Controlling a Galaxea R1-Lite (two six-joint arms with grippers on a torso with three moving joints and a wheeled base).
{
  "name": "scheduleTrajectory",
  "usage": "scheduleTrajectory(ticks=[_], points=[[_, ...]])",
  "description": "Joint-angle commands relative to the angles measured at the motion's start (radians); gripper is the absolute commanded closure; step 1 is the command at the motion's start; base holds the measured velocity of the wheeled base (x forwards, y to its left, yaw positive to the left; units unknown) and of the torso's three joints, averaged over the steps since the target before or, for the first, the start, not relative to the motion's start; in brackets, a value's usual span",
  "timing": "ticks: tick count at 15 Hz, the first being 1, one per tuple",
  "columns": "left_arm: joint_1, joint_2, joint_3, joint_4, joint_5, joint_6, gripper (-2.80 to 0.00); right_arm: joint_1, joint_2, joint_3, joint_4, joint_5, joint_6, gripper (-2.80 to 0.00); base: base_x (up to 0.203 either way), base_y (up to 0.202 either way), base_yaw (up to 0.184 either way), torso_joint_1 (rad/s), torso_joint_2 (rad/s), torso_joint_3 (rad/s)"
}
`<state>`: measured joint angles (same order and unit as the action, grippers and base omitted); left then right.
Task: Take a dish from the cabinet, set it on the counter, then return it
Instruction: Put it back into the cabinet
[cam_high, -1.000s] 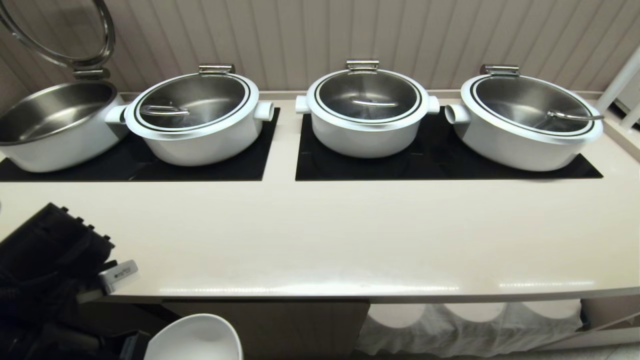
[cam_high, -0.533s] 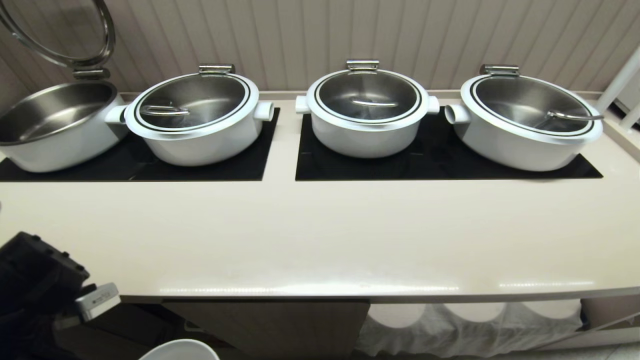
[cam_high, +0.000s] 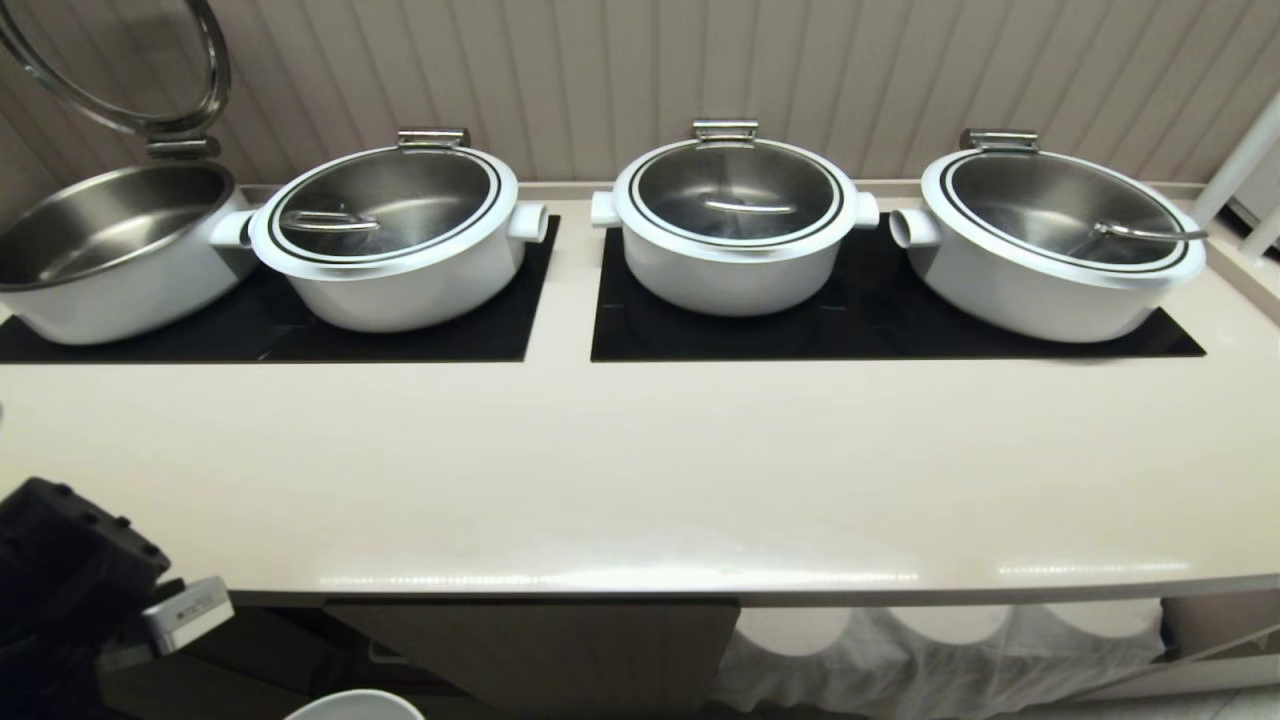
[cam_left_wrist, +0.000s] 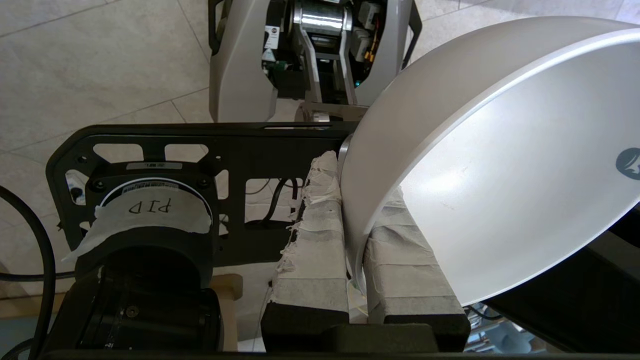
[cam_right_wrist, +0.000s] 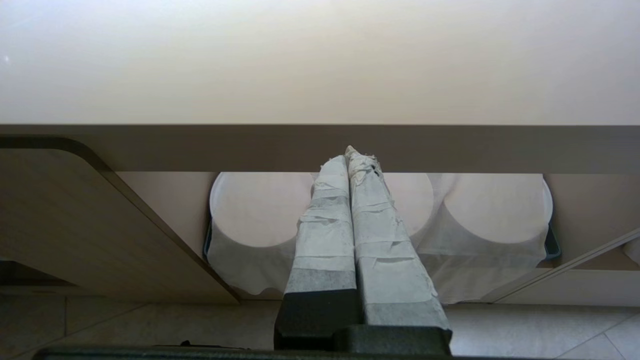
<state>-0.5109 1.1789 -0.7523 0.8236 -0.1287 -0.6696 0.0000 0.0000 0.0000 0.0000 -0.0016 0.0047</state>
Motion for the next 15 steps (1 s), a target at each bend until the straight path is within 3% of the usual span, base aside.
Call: scheduleTrajectory(ticks=[1, 15], points=[[-0.001, 0.003, 0.001, 0.005, 0.000, -0.004, 0.00, 0.000, 0.000, 0.000, 0.000, 0.000, 0.000, 0.00, 0.000, 0.000, 0.000, 0.000, 0.00, 0.000], [-0.001, 0.008, 0.016, 0.003, -0.006, -0.004, 0.00, 0.000, 0.000, 0.000, 0.000, 0.000, -0.001, 0.00, 0.000, 0.000, 0.000, 0.000, 0.00, 0.000]])
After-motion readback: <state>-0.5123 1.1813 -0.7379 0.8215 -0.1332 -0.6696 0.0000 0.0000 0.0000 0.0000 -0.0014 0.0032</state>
